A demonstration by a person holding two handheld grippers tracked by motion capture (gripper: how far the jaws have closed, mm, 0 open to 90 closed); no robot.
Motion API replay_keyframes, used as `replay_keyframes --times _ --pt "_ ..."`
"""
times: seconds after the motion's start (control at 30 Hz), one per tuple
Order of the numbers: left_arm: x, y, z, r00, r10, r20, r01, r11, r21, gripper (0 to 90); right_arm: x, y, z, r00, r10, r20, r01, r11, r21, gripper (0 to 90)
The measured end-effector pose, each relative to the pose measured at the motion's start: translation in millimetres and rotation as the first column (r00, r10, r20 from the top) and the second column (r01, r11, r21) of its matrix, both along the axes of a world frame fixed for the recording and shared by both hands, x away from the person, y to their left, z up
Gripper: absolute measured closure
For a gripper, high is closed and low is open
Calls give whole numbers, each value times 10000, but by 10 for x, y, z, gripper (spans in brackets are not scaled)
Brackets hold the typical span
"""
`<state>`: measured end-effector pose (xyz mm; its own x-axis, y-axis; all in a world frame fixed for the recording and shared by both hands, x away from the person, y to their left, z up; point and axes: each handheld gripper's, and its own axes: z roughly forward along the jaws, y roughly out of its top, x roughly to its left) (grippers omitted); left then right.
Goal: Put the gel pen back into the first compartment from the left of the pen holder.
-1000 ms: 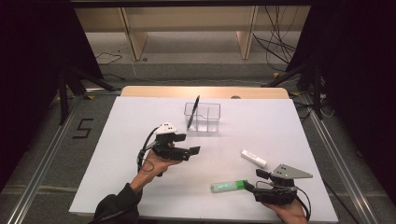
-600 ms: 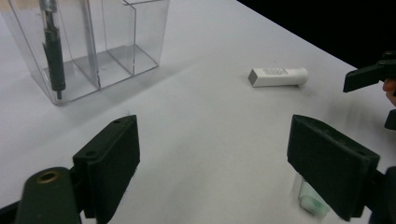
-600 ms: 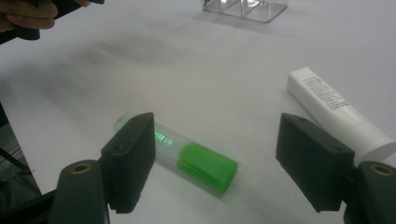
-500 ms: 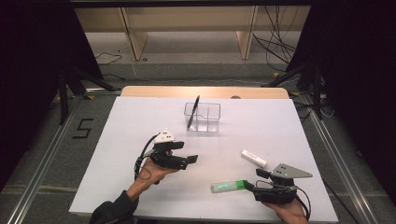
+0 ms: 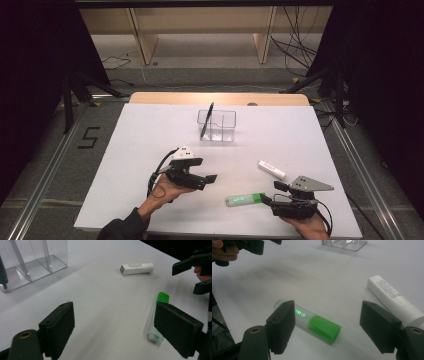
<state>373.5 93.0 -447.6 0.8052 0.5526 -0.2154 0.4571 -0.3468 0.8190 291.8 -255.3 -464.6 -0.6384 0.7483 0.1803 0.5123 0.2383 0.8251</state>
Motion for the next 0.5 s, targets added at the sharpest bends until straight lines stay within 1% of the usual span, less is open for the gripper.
replay_keyframes --times 0.13,0.23,0.33,0.5 --pt "-32 -60 5 9998 -209 43 208 9997 146 167 -1 1 -3 10000 8 -18 -8 10000 -3 294" --pt "-54 -114 -8 9992 -394 -20 395 9989 262 167 -2 3 -5 10000 23 -19 -23 10000 -9 294" --pt "-82 -179 -32 9980 -628 -17 628 9966 527 167 -3 3 -7 10000 28 -13 -28 10000 -12 294" --pt "-118 -264 -42 9950 -994 -6 990 9906 948 167 1 1 -11 10000 50 -14 -50 10000 -7 294"
